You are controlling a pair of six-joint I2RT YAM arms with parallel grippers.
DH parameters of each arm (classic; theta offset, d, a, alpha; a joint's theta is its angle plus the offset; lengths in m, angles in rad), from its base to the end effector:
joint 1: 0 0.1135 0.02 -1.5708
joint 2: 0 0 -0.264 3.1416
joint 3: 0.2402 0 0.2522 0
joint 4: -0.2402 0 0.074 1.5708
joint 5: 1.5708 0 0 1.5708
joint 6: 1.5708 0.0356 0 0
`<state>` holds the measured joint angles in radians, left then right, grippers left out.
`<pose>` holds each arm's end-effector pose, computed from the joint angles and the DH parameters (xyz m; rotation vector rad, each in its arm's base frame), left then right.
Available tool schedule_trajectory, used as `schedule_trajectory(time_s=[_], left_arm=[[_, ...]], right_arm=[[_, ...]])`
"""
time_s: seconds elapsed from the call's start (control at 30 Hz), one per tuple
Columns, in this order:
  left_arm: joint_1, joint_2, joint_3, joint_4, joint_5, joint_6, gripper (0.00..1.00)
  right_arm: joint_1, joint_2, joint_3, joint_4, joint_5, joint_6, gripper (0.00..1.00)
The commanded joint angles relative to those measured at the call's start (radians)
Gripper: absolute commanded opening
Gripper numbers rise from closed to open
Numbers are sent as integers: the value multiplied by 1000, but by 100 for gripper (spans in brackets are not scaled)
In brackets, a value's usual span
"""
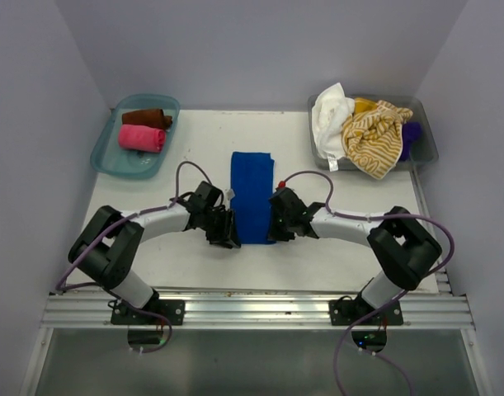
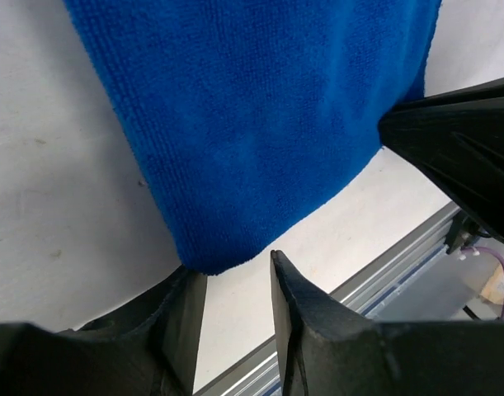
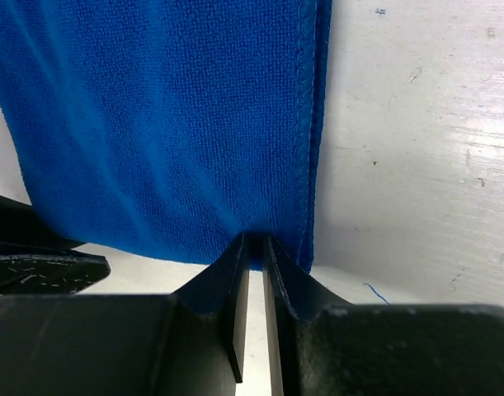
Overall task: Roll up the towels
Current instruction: Fold the towel, then roll the towel
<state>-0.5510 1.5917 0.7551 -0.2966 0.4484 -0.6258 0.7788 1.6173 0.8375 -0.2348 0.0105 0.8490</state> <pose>0.2297 -0.1593 0.1397 0.0384 2.8920 -0.9044 0.2184 0.2150 0.1546 0.0988 2.6975 0.5505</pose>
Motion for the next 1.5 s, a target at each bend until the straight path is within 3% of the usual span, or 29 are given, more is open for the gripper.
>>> schedule_trajectory(time_s=[0.0, 0.2, 0.4, 0.53, 0.7, 0.9, 1.03, 1.1, 1.3, 1.43, 1.47], left_arm=[[-1, -56, -14, 10, -77, 5, 41], [-3, -185, -6, -62, -132, 8, 45], [-1, -182, -37, -27, -163, -46, 55], [-3, -164, -66, 16, -191, -92, 53], [-3, -133, -73, 51, -200, -106, 50], [-3, -75, -68, 68, -201, -104, 43], [-3, -58, -63, 67, -195, -107, 26], [-3, -58, -60, 65, -188, -109, 23], [-3, -64, -59, 60, -183, -110, 16], [-3, -64, -65, 59, -185, -112, 0], [-3, -62, -65, 59, -185, -114, 0]], right_arm=[[13, -44, -29, 28, 46, 21, 16], [20, -206, -23, -89, 173, -33, 23], [19, -189, 5, -159, 203, -61, 26], [20, -183, -14, -134, 166, -59, 37], [20, -134, -14, -95, 141, -59, 39], [20, -44, 9, -44, 109, -54, 39], [19, -28, 5, -26, 95, -42, 38], [20, -27, -5, -21, 86, -34, 38], [20, -69, -37, -18, 83, -8, 36], [20, -112, -60, -32, 104, 8, 34], [20, -122, -63, -32, 103, 10, 34]])
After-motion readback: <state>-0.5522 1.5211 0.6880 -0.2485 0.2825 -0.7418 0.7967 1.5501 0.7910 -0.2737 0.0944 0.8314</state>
